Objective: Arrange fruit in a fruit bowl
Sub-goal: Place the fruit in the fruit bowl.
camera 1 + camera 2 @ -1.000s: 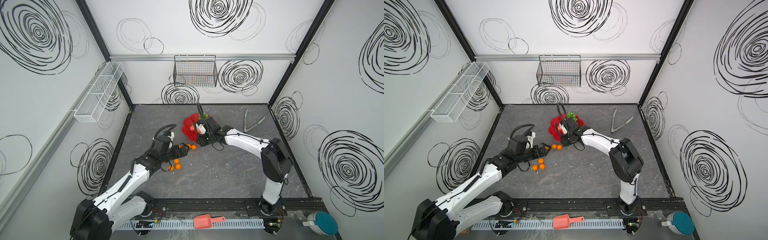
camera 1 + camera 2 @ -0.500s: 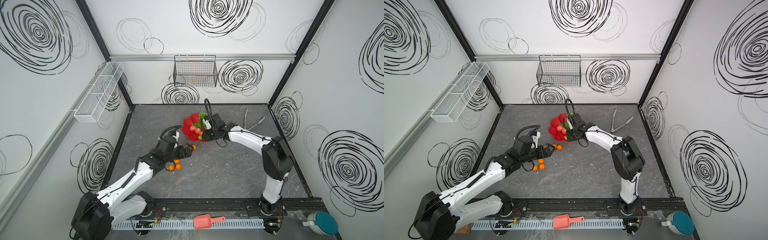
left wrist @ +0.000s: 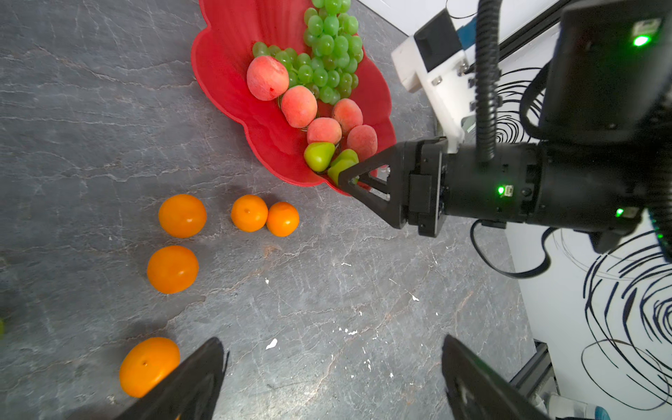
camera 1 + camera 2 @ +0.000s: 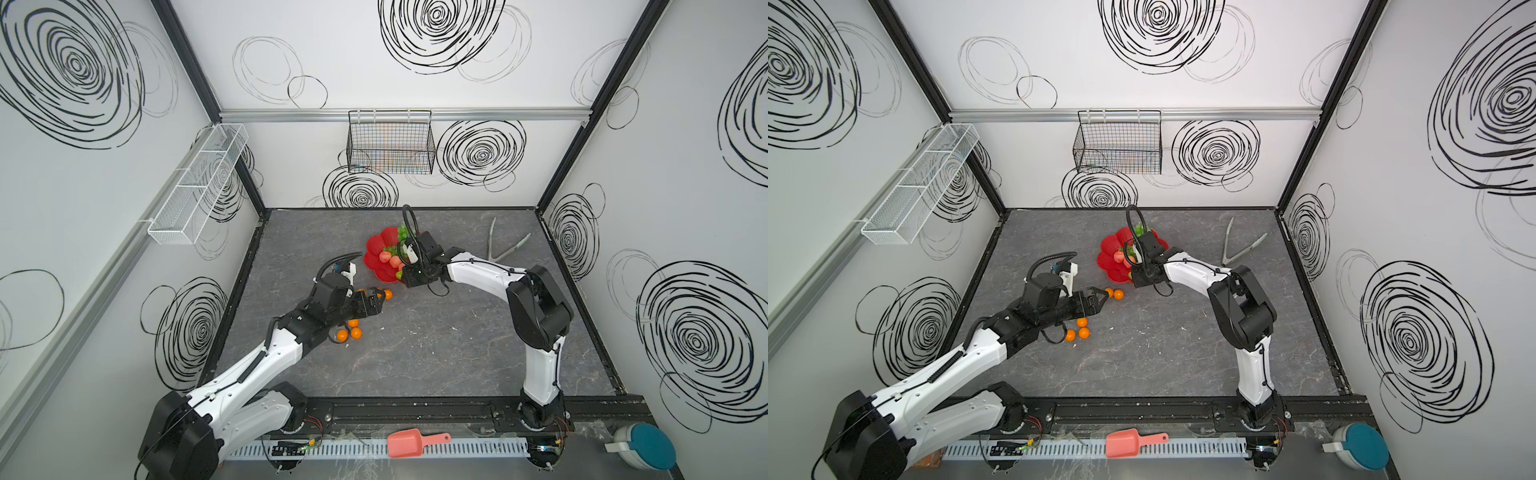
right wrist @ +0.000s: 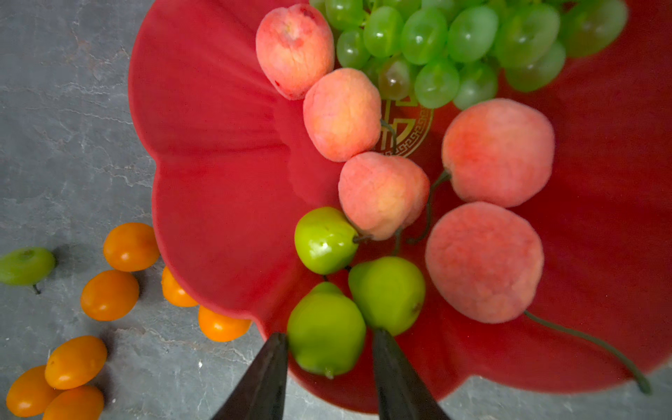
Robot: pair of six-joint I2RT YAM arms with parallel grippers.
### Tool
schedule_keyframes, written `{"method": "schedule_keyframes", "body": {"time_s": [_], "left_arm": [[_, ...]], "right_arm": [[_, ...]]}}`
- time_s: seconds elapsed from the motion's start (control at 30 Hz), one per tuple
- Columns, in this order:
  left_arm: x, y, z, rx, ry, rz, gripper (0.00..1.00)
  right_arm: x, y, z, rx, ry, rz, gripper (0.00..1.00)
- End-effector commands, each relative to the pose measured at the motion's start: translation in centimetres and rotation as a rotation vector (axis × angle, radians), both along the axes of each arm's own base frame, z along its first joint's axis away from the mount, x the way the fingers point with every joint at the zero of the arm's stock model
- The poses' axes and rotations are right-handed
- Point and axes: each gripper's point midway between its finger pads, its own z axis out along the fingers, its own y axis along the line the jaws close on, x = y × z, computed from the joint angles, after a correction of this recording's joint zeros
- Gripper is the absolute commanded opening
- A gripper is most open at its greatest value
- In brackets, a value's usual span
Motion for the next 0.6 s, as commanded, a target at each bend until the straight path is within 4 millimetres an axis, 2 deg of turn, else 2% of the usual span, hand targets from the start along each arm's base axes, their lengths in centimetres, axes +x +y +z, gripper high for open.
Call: {"method": "schedule_keyframes", "body": {"time_s": [0.0, 0.37, 0.47, 0.57], "left_arm": [[0.4, 0.6, 0.4, 0.007, -0.034, 0.019, 0.96], [0.4, 2.8, 1.2, 0.071, -0.076, 0.064, 0.96], [0.5, 3.5, 1.1, 0.077, -0.072, 0.084, 0.96], [0.5, 3.9, 1.1, 0.068, -0.069, 0.093, 0.96]], "right_arm": [[1.0, 0.4, 1.4, 0.021, -0.037, -0.013, 0.45], [1.3, -0.1, 3.4, 0.047, -0.076, -0.029, 0.54], [1.3, -0.2, 4.3, 0.062, -0.097, -0.031, 0.61], [1.3, -0.4, 5.1, 0.074, -0.115, -0.034, 0.62]]}}
